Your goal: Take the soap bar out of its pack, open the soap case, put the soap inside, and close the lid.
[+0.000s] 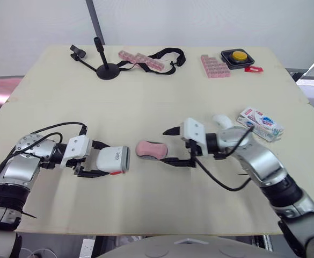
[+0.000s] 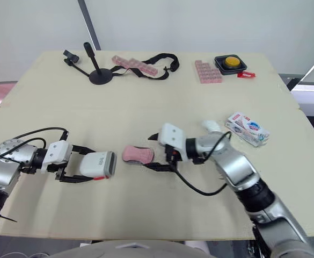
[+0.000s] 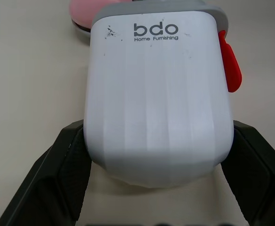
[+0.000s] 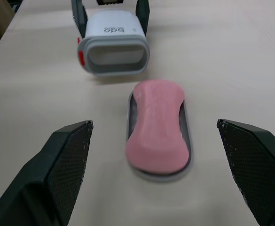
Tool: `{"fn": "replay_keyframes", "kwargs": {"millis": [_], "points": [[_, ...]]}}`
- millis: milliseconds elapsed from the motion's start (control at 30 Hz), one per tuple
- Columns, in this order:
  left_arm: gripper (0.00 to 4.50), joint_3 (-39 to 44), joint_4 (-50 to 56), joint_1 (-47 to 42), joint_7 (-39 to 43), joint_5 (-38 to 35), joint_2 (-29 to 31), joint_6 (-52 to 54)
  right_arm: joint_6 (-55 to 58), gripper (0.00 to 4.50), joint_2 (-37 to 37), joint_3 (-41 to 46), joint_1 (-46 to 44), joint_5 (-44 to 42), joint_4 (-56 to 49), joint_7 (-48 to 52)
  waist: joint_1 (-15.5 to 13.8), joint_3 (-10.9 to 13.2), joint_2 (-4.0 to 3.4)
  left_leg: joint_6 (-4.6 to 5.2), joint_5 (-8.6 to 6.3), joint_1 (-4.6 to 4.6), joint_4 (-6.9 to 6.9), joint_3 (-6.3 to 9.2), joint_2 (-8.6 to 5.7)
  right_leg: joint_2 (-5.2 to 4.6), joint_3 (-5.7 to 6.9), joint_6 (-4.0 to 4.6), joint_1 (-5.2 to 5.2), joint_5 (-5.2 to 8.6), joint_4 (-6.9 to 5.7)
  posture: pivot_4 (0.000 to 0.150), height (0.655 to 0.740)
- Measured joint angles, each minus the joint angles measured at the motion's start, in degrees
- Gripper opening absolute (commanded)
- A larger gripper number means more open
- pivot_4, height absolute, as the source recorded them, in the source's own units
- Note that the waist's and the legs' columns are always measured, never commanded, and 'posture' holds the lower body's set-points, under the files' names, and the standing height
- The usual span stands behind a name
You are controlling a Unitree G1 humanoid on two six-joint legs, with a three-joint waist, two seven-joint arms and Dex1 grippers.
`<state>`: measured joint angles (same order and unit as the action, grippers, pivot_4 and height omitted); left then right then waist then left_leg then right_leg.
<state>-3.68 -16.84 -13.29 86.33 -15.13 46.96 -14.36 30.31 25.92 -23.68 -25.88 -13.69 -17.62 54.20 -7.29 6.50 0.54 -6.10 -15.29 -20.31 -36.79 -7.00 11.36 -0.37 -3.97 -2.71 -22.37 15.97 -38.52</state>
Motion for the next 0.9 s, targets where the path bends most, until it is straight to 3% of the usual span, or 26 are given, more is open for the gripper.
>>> {"fn": "replay_keyframes", "kwargs": {"millis": [500,900], "points": [[3.43,0.3,0.2,1.1,-0.2,-0.2,0.3,0.2,4.4,4.50,-7.0,-9.6,-6.8,7.1,8.1,-3.3,1.2,0.0,0.00,-0.05,0.03,0.04,0.05,-0.01,0.01,0.01,0.01,0.00,-0.02,0.00,-0.04,0.150,0.7400],[3.43,0.6,2.3,2.7,-1.3,-0.9,0.4,1.7,1.3,4.50,-8.6,-11.7,-8.0,11.2,14.4,-3.0,1.3,0.0,-0.01,-0.05,0.03,0.10,0.05,-0.02,0.01,-0.01,0.00,0.01,-0.02,0.00,-0.14,0.150,0.7400]]}}
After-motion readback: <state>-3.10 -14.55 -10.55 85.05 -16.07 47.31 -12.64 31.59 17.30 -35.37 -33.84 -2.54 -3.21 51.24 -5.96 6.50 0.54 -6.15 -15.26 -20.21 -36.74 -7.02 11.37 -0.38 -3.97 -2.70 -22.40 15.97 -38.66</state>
